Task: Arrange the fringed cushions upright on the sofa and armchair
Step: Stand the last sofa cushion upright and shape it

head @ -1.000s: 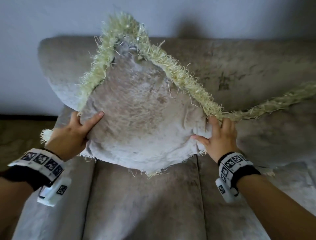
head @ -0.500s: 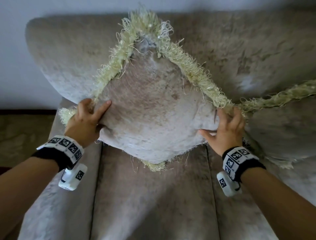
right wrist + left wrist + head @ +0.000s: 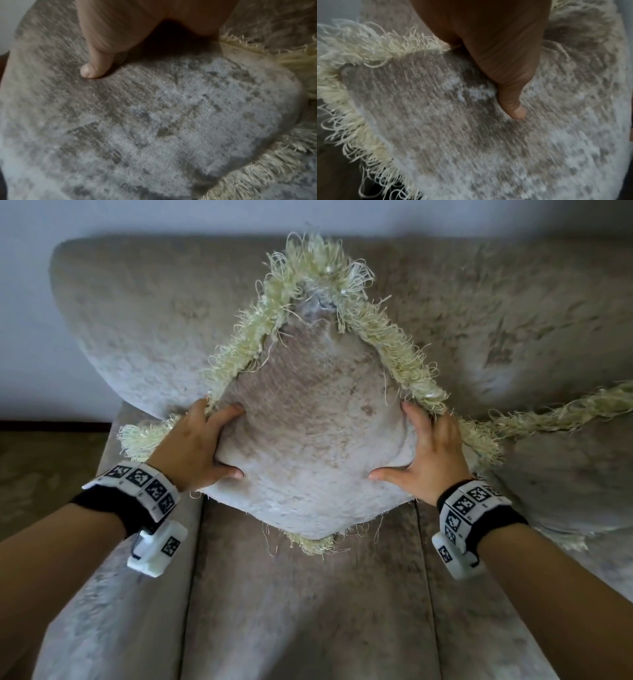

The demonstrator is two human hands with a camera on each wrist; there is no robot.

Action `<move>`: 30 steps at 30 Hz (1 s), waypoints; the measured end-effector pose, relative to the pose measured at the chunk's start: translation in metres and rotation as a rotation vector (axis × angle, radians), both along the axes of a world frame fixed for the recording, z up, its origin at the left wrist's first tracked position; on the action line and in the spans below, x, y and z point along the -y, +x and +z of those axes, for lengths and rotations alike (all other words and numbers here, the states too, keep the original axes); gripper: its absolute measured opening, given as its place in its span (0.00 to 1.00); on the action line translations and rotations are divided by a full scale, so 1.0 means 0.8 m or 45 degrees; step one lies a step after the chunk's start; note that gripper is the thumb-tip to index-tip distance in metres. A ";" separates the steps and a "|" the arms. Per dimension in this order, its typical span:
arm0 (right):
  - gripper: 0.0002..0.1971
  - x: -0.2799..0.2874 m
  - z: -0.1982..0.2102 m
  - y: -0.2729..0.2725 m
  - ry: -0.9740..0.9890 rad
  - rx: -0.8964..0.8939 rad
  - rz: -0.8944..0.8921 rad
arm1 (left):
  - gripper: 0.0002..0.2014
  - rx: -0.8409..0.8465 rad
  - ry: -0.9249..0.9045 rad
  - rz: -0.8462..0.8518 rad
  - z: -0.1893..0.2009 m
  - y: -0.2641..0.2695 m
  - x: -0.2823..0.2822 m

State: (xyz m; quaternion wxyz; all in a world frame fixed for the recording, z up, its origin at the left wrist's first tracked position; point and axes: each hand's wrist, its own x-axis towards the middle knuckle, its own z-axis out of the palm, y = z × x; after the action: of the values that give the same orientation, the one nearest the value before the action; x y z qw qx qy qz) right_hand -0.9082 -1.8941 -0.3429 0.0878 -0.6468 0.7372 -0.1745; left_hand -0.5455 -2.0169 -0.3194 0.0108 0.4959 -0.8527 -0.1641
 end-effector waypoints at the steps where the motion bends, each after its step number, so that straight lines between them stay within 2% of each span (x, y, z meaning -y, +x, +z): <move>1: 0.60 -0.001 -0.002 0.003 -0.015 0.014 -0.012 | 0.55 -0.014 -0.021 -0.008 -0.003 0.000 0.000; 5: 0.53 -0.003 0.000 0.017 -0.115 0.023 -0.016 | 0.48 -0.118 -0.128 -0.066 -0.014 0.011 -0.009; 8: 0.52 -0.006 0.004 0.029 -0.198 -0.017 -0.022 | 0.44 -0.201 -0.204 -0.090 -0.008 0.019 -0.014; 14: 0.48 0.001 0.035 0.041 -0.245 -0.010 -0.007 | 0.33 -0.197 -0.334 -0.096 0.011 0.047 -0.021; 18: 0.46 0.006 0.038 0.044 -0.275 -0.071 0.032 | 0.33 -0.160 -0.423 -0.028 0.010 0.057 -0.017; 24: 0.47 0.007 0.013 0.038 -0.195 -0.146 -0.039 | 0.36 -0.139 -0.454 0.072 -0.020 0.028 -0.010; 28: 0.47 0.004 0.006 0.034 -0.116 -0.179 -0.055 | 0.39 -0.128 -0.454 0.133 -0.032 0.028 -0.012; 30: 0.48 0.002 0.004 0.032 -0.062 -0.209 -0.048 | 0.44 -0.097 -0.482 0.126 -0.030 0.028 -0.012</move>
State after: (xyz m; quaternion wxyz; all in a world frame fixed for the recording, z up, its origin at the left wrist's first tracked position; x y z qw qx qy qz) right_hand -0.8826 -1.8958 -0.3396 0.0080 -0.6469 0.7495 -0.1402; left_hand -0.5233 -2.0076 -0.3434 0.1441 0.5199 -0.8418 -0.0187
